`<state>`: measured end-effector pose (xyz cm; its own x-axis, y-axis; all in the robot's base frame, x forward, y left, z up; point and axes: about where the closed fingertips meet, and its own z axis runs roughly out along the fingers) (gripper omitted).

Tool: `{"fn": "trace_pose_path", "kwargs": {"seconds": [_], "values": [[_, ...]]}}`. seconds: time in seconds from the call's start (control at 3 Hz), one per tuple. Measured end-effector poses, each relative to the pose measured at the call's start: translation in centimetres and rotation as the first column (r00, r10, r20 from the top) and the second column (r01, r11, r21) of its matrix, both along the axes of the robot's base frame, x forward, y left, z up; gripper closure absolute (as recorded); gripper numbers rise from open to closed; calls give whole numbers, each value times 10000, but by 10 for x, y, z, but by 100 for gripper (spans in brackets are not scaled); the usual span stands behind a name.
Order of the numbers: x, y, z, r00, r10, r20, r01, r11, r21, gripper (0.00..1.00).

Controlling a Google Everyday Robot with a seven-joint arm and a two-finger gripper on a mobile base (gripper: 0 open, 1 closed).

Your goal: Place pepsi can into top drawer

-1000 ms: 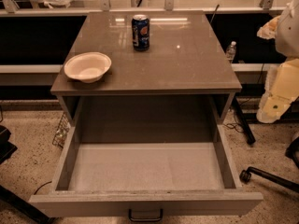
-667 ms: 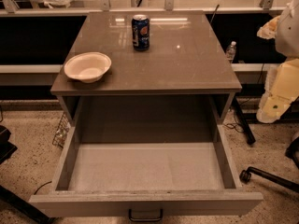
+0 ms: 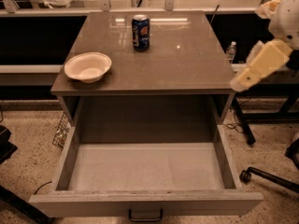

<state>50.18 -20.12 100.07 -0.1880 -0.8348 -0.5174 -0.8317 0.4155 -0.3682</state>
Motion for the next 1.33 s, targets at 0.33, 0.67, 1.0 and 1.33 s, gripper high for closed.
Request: {"fn": "trace_pose_path", "kwargs": {"seconds": [0.33,0.67,1.0,1.33], "values": [[45,14,12,9942,-486,961,261,9744,2233,0],[94,30,8,9751,-958,1999,-153,8704,4920,0],[126,43,27,9487,-1483,2792,-788,7444,6630,0],[129,62,33,9483,-1351,2873,-1085,7125,6932,0]]}}
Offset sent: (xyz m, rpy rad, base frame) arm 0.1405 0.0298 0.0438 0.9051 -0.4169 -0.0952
